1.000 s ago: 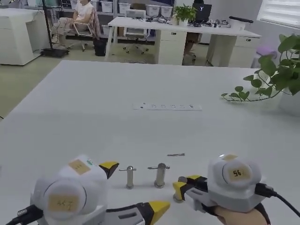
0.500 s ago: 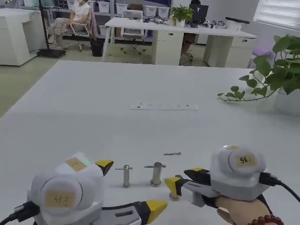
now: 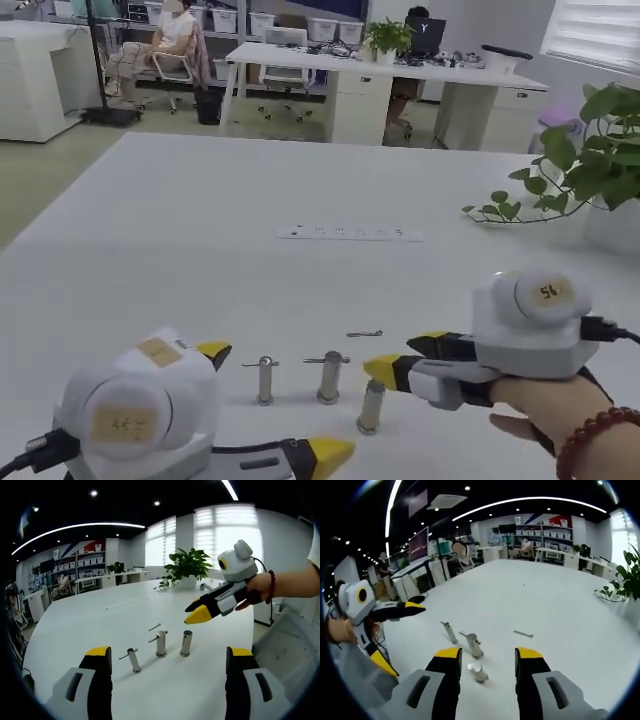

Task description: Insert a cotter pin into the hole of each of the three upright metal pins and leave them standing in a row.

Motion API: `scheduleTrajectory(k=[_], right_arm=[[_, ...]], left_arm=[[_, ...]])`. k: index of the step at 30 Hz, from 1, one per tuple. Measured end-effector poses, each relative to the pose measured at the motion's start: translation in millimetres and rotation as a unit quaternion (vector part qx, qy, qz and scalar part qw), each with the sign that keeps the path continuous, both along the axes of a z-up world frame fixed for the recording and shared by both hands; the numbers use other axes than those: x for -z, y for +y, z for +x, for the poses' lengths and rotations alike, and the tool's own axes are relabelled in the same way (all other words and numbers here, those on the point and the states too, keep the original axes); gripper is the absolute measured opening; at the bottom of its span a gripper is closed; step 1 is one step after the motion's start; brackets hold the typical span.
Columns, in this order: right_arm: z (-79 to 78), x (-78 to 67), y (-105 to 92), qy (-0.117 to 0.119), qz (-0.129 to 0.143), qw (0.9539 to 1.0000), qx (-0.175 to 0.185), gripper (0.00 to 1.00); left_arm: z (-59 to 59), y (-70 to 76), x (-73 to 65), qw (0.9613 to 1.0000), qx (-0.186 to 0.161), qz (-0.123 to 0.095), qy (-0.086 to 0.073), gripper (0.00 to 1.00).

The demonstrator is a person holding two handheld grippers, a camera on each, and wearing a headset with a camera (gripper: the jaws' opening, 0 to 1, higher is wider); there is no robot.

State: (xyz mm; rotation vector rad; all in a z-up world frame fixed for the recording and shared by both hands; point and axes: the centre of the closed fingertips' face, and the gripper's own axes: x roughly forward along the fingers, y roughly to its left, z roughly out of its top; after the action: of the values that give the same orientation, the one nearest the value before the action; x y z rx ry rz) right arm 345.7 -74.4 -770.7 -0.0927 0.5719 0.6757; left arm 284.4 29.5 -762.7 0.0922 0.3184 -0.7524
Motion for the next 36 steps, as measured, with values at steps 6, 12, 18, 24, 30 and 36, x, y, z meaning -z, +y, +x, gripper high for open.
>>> scheduleTrajectory(k=[6, 12, 18, 24, 30, 36], right_arm=[[17.2, -0.1, -8.3, -0.003, -0.025, 0.9994, -0.023, 0.43], [35.2, 7.6, -15.1, 0.002, -0.052, 0.9976, -0.045, 0.41], [48.4, 19.9, -16.1, 0.011, -0.082, 0.9931, -0.083, 0.34], [61.2, 31.4, -13.1, 0.021, -0.105, 0.9875, -0.115, 0.28], [78.4, 42.7, -10.1, 0.03, -0.122, 0.9827, -0.136, 0.25], [89.1, 53.4, -4.0, 0.037, -0.13, 0.9785, -0.156, 0.25]], left_arm=[[1.5, 3.1, 0.2, 1.0, -0.005, 0.003, -0.001, 0.97], [3.6, 6.5, -1.4, 0.9999, -0.012, -0.004, 0.0, 0.99], [5.9, 8.8, 2.1, 0.9998, -0.016, -0.001, 0.008, 0.98], [7.3, 9.7, 3.2, 0.9998, -0.017, 0.0, 0.009, 0.98], [8.7, 9.5, 4.6, 0.9998, -0.016, 0.001, 0.012, 0.97], [8.7, 8.4, 7.1, 0.9998, -0.012, 0.008, 0.013, 0.96]])
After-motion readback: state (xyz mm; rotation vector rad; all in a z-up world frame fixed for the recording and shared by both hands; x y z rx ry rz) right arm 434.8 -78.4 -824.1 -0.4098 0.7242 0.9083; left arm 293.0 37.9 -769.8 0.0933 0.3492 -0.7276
